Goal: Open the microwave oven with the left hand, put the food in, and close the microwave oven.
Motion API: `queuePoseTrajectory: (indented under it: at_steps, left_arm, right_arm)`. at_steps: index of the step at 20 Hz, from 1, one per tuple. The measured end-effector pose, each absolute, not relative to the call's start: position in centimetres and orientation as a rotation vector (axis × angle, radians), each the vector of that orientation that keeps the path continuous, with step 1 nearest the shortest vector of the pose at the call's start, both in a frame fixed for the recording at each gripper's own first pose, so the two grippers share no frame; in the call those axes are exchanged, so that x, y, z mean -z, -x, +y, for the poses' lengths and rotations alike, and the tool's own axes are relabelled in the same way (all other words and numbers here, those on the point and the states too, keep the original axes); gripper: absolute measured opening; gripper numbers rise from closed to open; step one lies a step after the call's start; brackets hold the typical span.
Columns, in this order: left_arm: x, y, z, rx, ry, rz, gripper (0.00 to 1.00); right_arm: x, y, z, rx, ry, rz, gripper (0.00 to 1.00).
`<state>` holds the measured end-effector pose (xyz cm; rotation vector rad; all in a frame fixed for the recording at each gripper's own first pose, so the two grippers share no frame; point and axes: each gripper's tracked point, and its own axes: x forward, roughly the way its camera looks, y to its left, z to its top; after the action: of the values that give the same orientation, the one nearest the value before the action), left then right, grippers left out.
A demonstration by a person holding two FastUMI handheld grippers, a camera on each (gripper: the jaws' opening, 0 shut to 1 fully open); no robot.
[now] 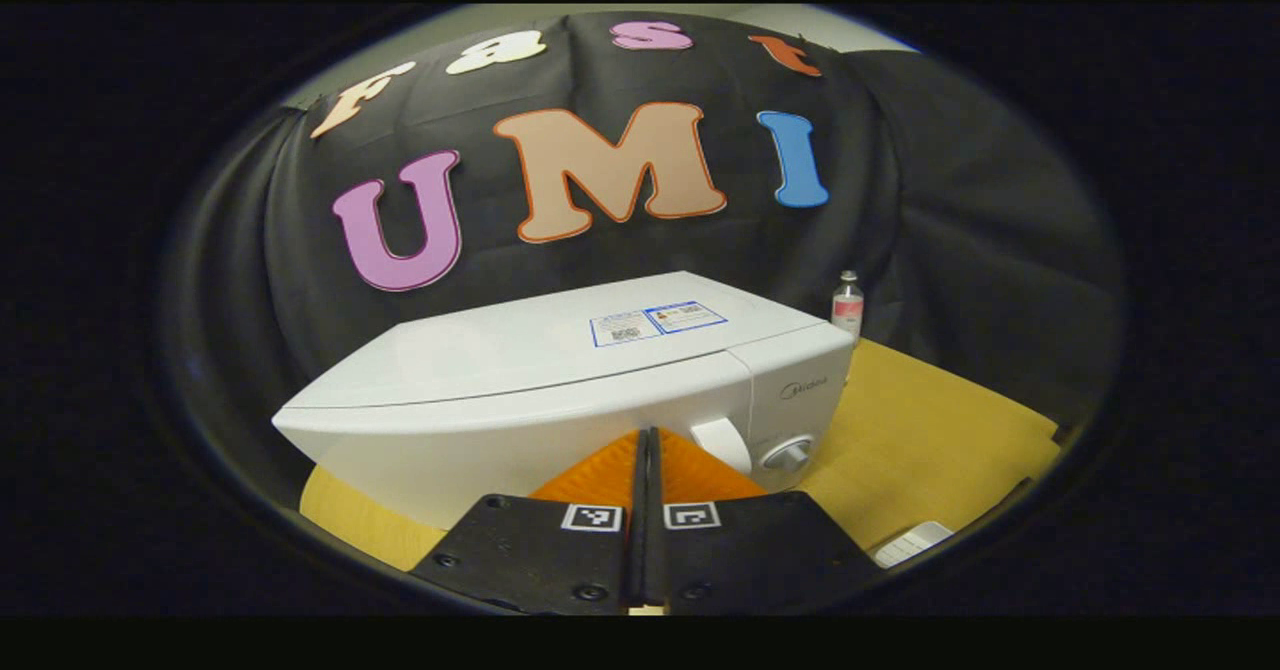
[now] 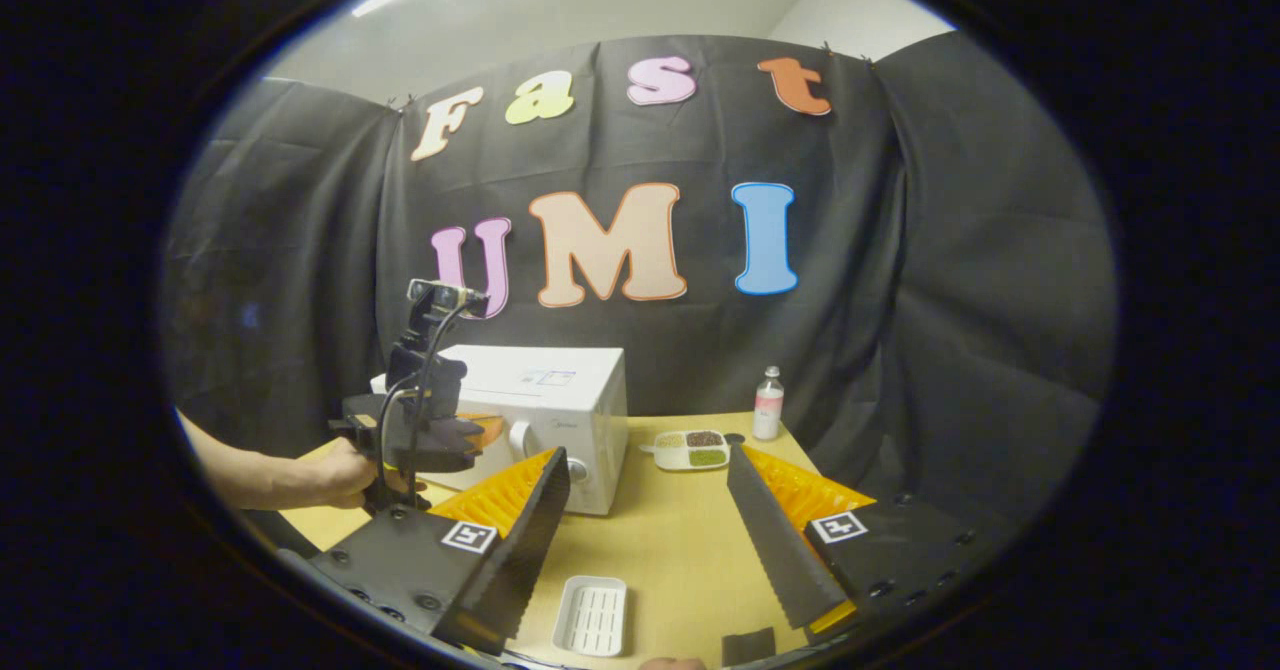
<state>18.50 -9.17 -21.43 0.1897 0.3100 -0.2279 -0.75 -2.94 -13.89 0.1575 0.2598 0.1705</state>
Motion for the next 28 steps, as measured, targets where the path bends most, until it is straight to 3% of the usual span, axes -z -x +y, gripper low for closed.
queuePoseTrajectory:
  at_steps: [15, 16, 18, 19, 22, 23, 28]
  left_arm:
    - [6.2, -2.3, -2.7, 0.119, -0.092, 0.069, 0.01]
    - [4.3, -2.1, -2.2, 0.101, -0.07, 0.012, 0.07]
    - [2.2, -1.1, -1.4, 0.075, -0.067, -0.037, 0.65]
    - [2.1, -0.8, -1.3, 0.07, -0.086, -0.032, 0.94]
    - [3.0, 0.1, -1.4, 0.075, -0.122, 0.009, 0.96]
    - [2.9, 0.5, -1.2, 0.064, -0.12, 0.011, 0.97]
    - [1.2, 1.1, -0.9, 0.049, -0.089, -0.009, 1.0]
  right_arm:
    - [11.0, -2.6, -1.3, -0.223, -0.146, 0.184, 0.87]
    - [10.7, -2.7, -1.1, -0.23, -0.145, 0.176, 0.87]
    - [9.9, -2.8, -0.5, -0.249, -0.139, 0.162, 0.87]
    - [9.6, -2.8, -0.3, -0.255, -0.136, 0.156, 0.97]
    - [8.7, -2.9, 0.3, -0.271, -0.133, 0.136, 0.97]
    - [8.5, -2.7, 0.5, -0.275, -0.137, 0.133, 0.87]
    - [6.6, -2.0, 0.7, -0.279, -0.137, 0.1, 0.87]
